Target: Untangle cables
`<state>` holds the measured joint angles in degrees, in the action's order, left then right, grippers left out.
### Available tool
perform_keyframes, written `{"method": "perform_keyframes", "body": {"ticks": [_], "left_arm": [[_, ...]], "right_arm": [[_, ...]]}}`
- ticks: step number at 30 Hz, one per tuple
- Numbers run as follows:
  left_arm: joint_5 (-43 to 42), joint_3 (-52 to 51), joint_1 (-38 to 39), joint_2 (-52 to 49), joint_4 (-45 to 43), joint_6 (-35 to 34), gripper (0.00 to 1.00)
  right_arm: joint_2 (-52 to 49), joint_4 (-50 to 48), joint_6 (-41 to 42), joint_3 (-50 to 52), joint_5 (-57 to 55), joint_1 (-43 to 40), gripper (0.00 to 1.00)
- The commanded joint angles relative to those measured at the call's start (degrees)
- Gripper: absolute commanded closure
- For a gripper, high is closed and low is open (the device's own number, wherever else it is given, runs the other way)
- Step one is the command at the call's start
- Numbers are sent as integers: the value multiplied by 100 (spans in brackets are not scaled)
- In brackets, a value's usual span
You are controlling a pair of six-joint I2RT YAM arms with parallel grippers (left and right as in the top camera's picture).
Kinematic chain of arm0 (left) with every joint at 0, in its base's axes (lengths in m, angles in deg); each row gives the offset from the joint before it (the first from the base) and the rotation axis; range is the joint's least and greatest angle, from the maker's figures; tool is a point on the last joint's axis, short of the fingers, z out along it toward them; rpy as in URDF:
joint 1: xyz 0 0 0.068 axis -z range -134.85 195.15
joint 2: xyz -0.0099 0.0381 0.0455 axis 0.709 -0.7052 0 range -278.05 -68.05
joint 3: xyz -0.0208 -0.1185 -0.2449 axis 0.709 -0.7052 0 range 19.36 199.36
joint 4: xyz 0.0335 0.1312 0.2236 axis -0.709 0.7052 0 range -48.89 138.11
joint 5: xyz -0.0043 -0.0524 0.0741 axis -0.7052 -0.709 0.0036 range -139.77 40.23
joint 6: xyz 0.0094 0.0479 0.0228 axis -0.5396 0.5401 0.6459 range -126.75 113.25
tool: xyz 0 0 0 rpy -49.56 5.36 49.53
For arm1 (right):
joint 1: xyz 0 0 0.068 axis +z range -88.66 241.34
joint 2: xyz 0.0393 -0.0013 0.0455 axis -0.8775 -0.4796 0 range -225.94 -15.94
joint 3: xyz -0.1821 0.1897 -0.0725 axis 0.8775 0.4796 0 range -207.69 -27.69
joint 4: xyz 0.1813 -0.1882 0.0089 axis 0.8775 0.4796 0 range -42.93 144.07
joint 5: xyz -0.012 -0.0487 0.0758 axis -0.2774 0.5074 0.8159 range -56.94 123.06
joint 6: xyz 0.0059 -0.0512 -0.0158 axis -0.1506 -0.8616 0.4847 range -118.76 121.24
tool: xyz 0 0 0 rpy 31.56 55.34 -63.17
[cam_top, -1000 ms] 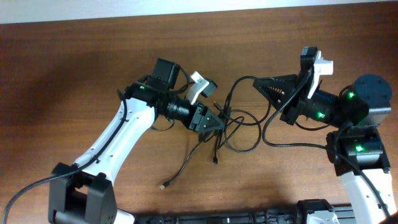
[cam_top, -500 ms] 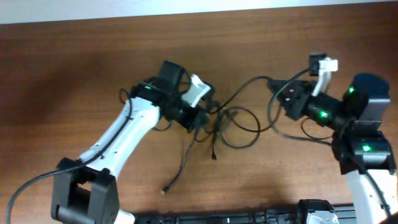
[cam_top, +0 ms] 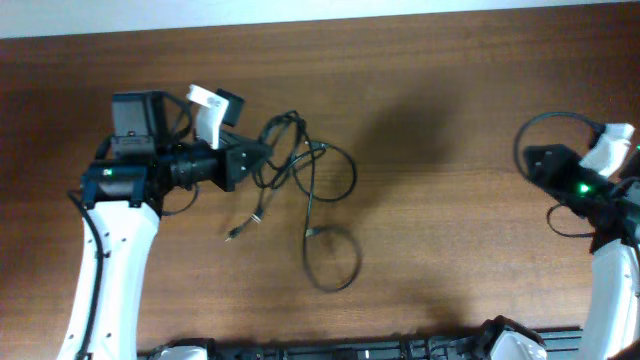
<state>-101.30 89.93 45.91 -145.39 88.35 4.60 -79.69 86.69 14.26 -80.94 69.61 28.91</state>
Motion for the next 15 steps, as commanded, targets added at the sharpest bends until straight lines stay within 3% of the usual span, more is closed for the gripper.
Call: {"method": "perform_keyframes", "body": {"ticks": [1, 3, 7, 11, 13, 14, 15], "left_arm": [[-573, 20, 601, 129, -190, 245, 100], [-570, 20, 990, 129, -496, 245, 100], [-334, 20, 1532, 129, -737, 245, 100], [-363, 20, 1722, 129, -824, 243, 100], [-431, 20, 1720, 129, -824, 245, 100], [-632, 20, 1720, 129, -852, 245, 100], [-748, 20, 1720, 129, -896, 245, 100]], "right_arm": [[0, 26, -1071, -33, 2000, 944, 52], [0, 0, -1582, -33, 2830, 2144, 48], [-2, -723, -1554, -33, 2625, 3954, 45], [-142, -754, -907, -33, 1974, 4505, 39], [-319, -728, -907, -33, 1853, 4568, 40], [-452, -730, -846, -33, 1399, 4610, 45], [-592, -811, -378, -33, 866, 4618, 45]]}}
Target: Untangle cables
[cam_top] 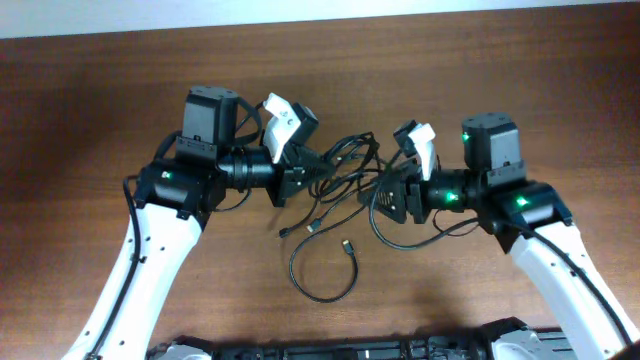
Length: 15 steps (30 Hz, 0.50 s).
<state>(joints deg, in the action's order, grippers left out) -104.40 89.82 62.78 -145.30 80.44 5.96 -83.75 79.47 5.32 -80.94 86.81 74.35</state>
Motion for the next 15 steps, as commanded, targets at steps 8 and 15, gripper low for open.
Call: {"method": "perform_keyframes", "body": {"ticks": [8, 15], "left_arm": [[774, 31, 33, 120, -435, -632, 100], [-925, 31, 33, 120, -1574, -1510, 100]], "right_arm": [[-306, -2612, 4736, -33, 243, 85, 34], [-306, -2608, 5051, -33, 131, 90, 45]]}}
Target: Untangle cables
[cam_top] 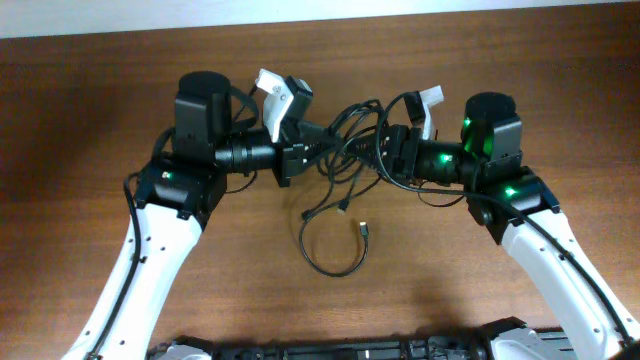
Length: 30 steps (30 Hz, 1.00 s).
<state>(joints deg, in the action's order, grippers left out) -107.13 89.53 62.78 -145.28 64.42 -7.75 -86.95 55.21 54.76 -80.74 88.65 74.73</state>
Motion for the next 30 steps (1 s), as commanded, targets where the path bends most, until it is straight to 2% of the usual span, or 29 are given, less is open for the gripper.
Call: {"method": "perform_keyframes", "body": {"ticks": [1, 4, 6, 8, 10, 11, 12, 13, 15, 16, 17, 20, 24, 26, 28, 29, 30], "left_arm": [[-632, 59, 33, 118, 118, -138, 100], [-140, 59, 33, 118, 229, -116, 100], [872, 59, 33, 118, 369, -116, 100], [1517, 59, 33, 118, 603, -116, 100], [1648, 59, 33, 118, 688, -114, 100], [1639, 59, 33, 118, 688, -114, 100], [1572, 59, 33, 118, 682, -114, 100], [1563, 59, 31, 120, 640, -114, 100], [1563, 59, -31, 234, 459, -114, 100], [1565, 59, -28, 313, 461, -114, 100], [1563, 59, -26, 385, 463, -114, 100], [1281, 59, 2, 398, 470, -116, 100], [129, 59, 37, 398, 435, -118, 100], [-297, 59, 39, 398, 431, -118, 100], [-501, 59, 39, 398, 439, -118, 100], [-496, 59, 37, 398, 439, -116, 100], [-273, 59, 37, 396, 450, -111, 100]], "right_arm": [[13, -341, 216, -52, -48, 52, 45], [13, -975, 608, -52, 66, 52, 45], [13, -1342, 726, -52, 317, 52, 45], [13, -2435, 815, -52, 756, 52, 45], [13, -4332, 872, -52, 1539, 52, 45], [13, -4638, 964, -52, 1624, 52, 45], [11, -4579, 957, -52, 1622, 52, 45], [11, -4122, 925, -52, 1620, 52, 45], [11, -2452, 144, -52, 1191, 52, 45], [11, -1449, -155, -52, 476, 48, 45], [7, -1014, -188, -52, 13, 48, 45], [-140, -881, 127, -52, -192, 52, 45], [-273, -990, 295, -52, -232, 52, 46], [-273, -1008, 295, -52, -247, 52, 54], [-273, -1014, 295, -52, -254, 52, 76], [-273, -1012, 293, -52, -247, 52, 95], [-273, -1001, 289, -52, -219, 52, 96]]}}
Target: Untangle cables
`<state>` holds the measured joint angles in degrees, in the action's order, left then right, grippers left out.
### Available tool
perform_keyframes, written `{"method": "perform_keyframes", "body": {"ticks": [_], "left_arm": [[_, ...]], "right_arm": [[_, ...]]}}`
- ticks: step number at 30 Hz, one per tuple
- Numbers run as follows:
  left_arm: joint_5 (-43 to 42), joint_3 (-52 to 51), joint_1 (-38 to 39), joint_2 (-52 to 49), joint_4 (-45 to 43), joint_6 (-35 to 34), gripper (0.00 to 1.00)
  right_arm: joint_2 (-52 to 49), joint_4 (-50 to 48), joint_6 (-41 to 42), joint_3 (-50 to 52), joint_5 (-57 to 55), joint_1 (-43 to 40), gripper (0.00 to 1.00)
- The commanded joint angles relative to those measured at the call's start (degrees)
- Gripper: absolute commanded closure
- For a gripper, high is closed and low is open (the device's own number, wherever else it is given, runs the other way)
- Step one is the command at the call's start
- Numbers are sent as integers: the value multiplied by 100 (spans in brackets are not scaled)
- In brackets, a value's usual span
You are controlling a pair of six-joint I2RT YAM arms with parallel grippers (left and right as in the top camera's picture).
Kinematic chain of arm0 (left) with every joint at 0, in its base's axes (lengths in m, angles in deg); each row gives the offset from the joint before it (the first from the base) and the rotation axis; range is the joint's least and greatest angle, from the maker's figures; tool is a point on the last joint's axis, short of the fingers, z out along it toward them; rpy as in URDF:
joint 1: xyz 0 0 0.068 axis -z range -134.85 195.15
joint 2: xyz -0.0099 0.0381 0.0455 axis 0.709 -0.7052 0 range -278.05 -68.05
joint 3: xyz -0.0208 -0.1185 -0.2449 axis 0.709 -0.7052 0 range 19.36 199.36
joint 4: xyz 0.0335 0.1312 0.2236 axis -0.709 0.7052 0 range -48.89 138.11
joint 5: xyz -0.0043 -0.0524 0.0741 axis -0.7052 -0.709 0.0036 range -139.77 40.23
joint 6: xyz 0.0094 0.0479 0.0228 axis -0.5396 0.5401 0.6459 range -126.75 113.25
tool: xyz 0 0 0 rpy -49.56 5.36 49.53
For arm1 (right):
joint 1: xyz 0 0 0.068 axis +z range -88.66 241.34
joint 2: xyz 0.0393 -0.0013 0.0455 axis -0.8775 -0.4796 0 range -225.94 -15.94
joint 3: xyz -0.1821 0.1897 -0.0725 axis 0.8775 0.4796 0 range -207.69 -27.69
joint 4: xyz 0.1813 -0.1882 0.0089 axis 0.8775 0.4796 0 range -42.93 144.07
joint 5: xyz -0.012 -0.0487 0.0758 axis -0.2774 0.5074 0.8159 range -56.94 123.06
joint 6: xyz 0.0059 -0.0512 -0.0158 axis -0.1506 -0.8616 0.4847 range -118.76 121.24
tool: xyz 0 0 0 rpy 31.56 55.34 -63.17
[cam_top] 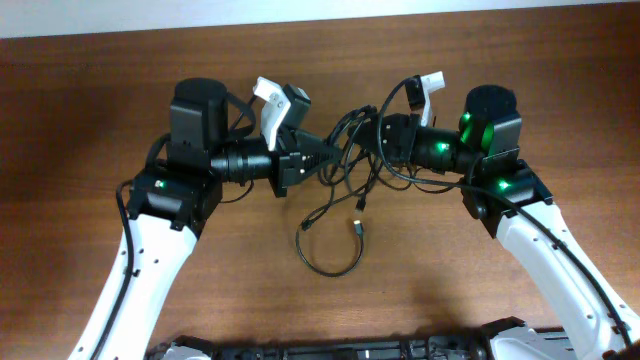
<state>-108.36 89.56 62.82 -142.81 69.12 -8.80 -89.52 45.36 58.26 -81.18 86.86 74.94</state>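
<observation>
A knot of thin black cables (348,150) hangs between my two grippers above the middle of the brown table. Loose ends with small plugs dangle from it, and a round loop (332,250) lies on the table below. My left gripper (318,157) reaches in from the left and is shut on the left side of the knot. From the right, my right gripper (374,142) is shut on the knot's right side. The fingertips of both are partly hidden by cable.
The brown wooden table (480,60) runs under both arms. A pale wall edge runs along the top of the view. A dark bar lies at the bottom edge (350,350).
Both grippers sit slightly higher in view with the knot still between them. The dangling ends and the lower loop have shifted a little; the loop looks a bit more drawn up.
First my left gripper held the cable bundle at the left while my right arm stood far off at the right edge. Then both grippers met at mid-table on the bundle. Since then they hold it lifted between them, the loop trailing below.
</observation>
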Motion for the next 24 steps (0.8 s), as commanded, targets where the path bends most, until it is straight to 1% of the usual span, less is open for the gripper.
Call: {"method": "perform_keyframes", "body": {"ticks": [1, 2, 3, 4, 5, 6, 7, 8, 9, 10, 11, 12, 14, 16, 18, 19, 20, 21, 22, 23, 24], "left_arm": [[337, 57, 33, 149, 83, 52, 100], [2282, 57, 33, 138, 490, 79, 100], [3311, 57, 28, 116, 723, 79, 100], [4352, 57, 28, 74, 990, 76, 100], [5543, 57, 28, 28, 1405, 74, 100], [5851, 57, 9, 28, 1526, 74, 100], [5945, 57, -11, 28, 1572, 74, 100], [6013, 57, -59, 28, 1631, 76, 100], [6013, 57, -120, 28, 1692, 76, 100], [6011, 57, -258, 28, 1755, 74, 100], [6011, 57, -339, 28, 1786, 74, 100], [6011, 57, -444, 28, 1834, 74, 100], [6011, 57, -623, 28, 1950, 74, 100], [6008, 57, -774, 28, 2006, 74, 100], [6013, 57, -942, 28, 2022, 74, 100], [6011, 57, -1067, 28, 2039, 72, 94], [5982, 57, -1187, 28, 2050, -24, 87], [5418, 57, -1307, 28, 2050, -131, 87], [4546, 57, -1311, 28, 2017, 101, 91], [3018, 57, -1272, 24, 1945, 901, 93], [1891, 57, -1193, 24, 1917, 1445, 91]], "right_arm": [[-15, 94, -186, -9, 20, 31, 96], [-15, 778, -855, -9, -17, 31, 96], [-15, 1773, -1582, -9, -533, 20, 96], [-15, 2778, -2085, -9, -1493, 13, 96], [-13, 3969, -2684, -9, -3528, 9, 96], [-4, 4186, -2684, -9, -4065, -63, 96], [11, 4223, -2809, -11, -4207, -210, 96], [59, 4245, -3040, -66, -4214, -553, 96], [94, 4380, -3254, -223, -4273, -938, 96], [111, 4927, -3615, -769, -4631, -1639, 96], [111, 5226, -3764, -1119, -4846, -1969, 96], [111, 5628, -3908, -1696, -5073, -2448, 96], [111, 6255, -3967, -2815, -5174, -3311, 96], [111, 6677, -4039, -3589, -5176, -3923, 96], [111, 6776, -4072, -3799, -5368, -4168, 96], [111, 6784, -4070, -3801, -5477, -4251, 96], [111, 6835, -4044, -3801, -5442, -4315, 96], [111, 6832, -4028, -3801, -5060, -4321, 96], [111, 6837, -4074, -3801, -4411, -4321, 96], [111, 6839, -4492, -3792, -3165, -4315, 96], [105, 6863, -5012, -3786, -1965, -4199, 95]]}}
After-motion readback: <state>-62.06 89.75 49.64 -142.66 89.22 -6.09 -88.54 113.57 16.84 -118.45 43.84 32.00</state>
